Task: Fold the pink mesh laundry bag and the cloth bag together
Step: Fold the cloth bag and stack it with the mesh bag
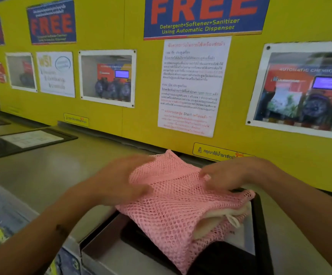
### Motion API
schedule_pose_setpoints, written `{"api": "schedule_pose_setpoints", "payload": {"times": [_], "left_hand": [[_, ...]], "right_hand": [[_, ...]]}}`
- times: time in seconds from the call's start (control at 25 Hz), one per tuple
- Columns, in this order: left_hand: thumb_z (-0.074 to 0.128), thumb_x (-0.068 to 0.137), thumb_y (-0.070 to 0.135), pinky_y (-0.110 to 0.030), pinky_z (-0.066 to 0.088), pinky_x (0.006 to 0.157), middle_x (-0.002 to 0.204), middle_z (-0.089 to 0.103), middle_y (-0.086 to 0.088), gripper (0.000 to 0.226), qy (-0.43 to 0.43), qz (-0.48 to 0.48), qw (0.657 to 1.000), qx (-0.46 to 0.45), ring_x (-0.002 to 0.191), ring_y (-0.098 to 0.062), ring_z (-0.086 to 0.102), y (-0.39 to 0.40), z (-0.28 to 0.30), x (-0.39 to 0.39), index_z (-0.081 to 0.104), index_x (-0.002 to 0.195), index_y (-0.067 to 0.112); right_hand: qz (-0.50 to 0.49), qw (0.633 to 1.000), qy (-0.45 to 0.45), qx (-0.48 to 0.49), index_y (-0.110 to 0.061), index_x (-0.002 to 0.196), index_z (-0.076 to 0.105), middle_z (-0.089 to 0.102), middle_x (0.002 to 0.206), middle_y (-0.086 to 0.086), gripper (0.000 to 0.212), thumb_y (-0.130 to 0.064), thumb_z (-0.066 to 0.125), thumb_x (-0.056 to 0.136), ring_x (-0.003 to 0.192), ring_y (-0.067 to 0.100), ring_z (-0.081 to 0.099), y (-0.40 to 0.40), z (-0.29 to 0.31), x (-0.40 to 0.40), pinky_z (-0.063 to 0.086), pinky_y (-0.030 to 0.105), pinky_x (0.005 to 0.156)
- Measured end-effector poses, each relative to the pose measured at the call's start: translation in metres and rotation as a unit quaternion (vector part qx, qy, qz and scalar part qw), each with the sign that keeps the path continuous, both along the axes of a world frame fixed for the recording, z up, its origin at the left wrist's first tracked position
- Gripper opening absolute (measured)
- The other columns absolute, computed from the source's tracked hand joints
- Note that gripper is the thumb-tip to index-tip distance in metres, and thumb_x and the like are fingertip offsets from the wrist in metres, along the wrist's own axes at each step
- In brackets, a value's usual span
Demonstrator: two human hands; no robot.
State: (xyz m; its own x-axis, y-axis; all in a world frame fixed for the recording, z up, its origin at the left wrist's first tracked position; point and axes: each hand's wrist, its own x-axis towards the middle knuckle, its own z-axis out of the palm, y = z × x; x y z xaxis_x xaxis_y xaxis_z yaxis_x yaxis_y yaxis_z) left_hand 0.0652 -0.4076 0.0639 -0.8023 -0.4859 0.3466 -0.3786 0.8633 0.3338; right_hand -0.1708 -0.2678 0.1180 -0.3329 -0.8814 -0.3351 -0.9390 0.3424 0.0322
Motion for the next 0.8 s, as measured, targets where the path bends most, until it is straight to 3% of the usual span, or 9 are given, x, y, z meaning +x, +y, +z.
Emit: {"api": "schedule_pose_setpoints", "payload": {"times": [0.12, 0.24, 0.32, 0.44, 0.56, 0.6, 0.68, 0.72, 0.8], "left_hand": [[0.060, 0.088, 0.044, -0.038, 0.042, 0.099, 0.131, 0.057, -0.001, 0.056, 0.111, 0.142, 0.983, -0.025, 0.119, -0.022, 0.055, 0.010, 0.004, 0.017, 0.046, 0.140, 0.033], [0.029, 0.087, 0.072, -0.044, 0.038, 0.106, 0.147, 0.049, -0.009, 0.073, -0.086, 0.249, 0.962, 0.067, 0.129, -0.031, 0.050, 0.036, -0.005, 0.032, 0.024, 0.150, 0.037], [0.015, 0.083, 0.077, -0.044, 0.031, 0.112, 0.156, 0.037, -0.007, 0.079, -0.124, 0.245, 0.956, 0.100, 0.139, -0.032, 0.040, 0.048, -0.005, 0.030, 0.008, 0.153, 0.041], [0.019, 0.088, 0.073, -0.043, 0.021, 0.117, 0.161, 0.026, -0.003, 0.075, -0.069, 0.202, 0.964, 0.160, 0.146, -0.030, 0.027, 0.052, 0.000, 0.011, 0.001, 0.153, 0.041], [0.045, 0.090, 0.057, -0.043, 0.028, 0.116, 0.162, 0.020, -0.011, 0.076, 0.005, 0.185, 0.962, 0.200, 0.143, -0.032, 0.031, 0.050, -0.001, -0.006, 0.004, 0.152, 0.044], [0.053, 0.089, 0.047, -0.037, 0.036, 0.109, 0.159, 0.023, -0.012, 0.078, 0.040, 0.173, 0.962, 0.205, 0.134, -0.029, 0.042, 0.050, -0.001, -0.010, 0.007, 0.151, 0.046], [0.061, 0.088, 0.024, -0.013, 0.045, 0.076, 0.143, 0.038, -0.007, 0.079, 0.102, 0.137, 0.960, 0.221, 0.091, -0.009, 0.058, 0.055, 0.000, -0.014, 0.018, 0.150, 0.046], [0.062, 0.086, 0.015, -0.008, 0.042, 0.060, 0.136, 0.042, -0.003, 0.080, 0.135, 0.122, 0.956, 0.232, 0.074, -0.006, 0.056, 0.054, -0.002, -0.015, 0.023, 0.148, 0.047], [0.064, 0.083, 0.004, -0.011, 0.045, 0.049, 0.137, 0.046, -0.001, 0.082, 0.182, 0.095, 0.941, 0.269, 0.067, -0.010, 0.058, 0.052, -0.006, -0.013, 0.033, 0.143, 0.052]], "right_hand": [[-0.060, 0.986, -0.073, -0.135, -0.035, 0.153, 0.015, 0.025, 0.162, -0.003, 0.070, -0.048, 0.046, 0.092, 0.144, 0.024, 0.031, -0.007, -0.017, -0.007, 0.028, 0.041, 0.115], [-0.068, 0.962, -0.158, -0.214, -0.044, 0.150, 0.015, 0.031, 0.159, 0.000, 0.072, -0.046, 0.052, 0.089, 0.135, 0.024, 0.042, -0.008, -0.042, -0.005, 0.035, 0.040, 0.109], [-0.064, 0.934, -0.216, -0.276, -0.045, 0.147, 0.025, 0.040, 0.152, -0.004, 0.068, -0.036, 0.057, 0.088, 0.117, 0.015, 0.053, -0.004, -0.046, 0.000, 0.043, 0.034, 0.096], [-0.076, 0.892, -0.330, -0.299, -0.045, 0.140, 0.037, 0.052, 0.131, -0.008, 0.063, -0.025, 0.065, 0.087, 0.100, 0.006, 0.060, 0.005, -0.042, 0.007, 0.049, 0.028, 0.085], [-0.104, 0.885, -0.368, -0.267, -0.044, 0.137, 0.042, 0.056, 0.128, -0.006, 0.065, -0.025, 0.070, 0.081, 0.102, 0.016, 0.066, 0.014, -0.035, 0.012, 0.053, 0.042, 0.091], [-0.115, 0.891, -0.356, -0.256, -0.044, 0.137, 0.041, 0.056, 0.127, -0.006, 0.067, -0.026, 0.071, 0.080, 0.104, 0.022, 0.067, 0.015, -0.035, 0.012, 0.053, 0.047, 0.094], [-0.137, 0.886, -0.366, -0.249, -0.042, 0.139, 0.042, 0.053, 0.128, -0.004, 0.071, -0.021, 0.073, 0.079, 0.106, 0.029, 0.066, 0.016, -0.036, 0.012, 0.053, 0.049, 0.094], [-0.149, 0.865, -0.406, -0.254, -0.037, 0.140, 0.043, 0.053, 0.130, -0.001, 0.071, -0.014, 0.072, 0.080, 0.106, 0.028, 0.065, 0.016, -0.037, 0.011, 0.054, 0.046, 0.092], [-0.169, 0.793, -0.522, -0.266, -0.025, 0.138, 0.048, 0.059, 0.125, 0.009, 0.064, 0.001, 0.067, 0.083, 0.100, 0.025, 0.066, 0.019, -0.041, 0.010, 0.056, 0.037, 0.082]]}}
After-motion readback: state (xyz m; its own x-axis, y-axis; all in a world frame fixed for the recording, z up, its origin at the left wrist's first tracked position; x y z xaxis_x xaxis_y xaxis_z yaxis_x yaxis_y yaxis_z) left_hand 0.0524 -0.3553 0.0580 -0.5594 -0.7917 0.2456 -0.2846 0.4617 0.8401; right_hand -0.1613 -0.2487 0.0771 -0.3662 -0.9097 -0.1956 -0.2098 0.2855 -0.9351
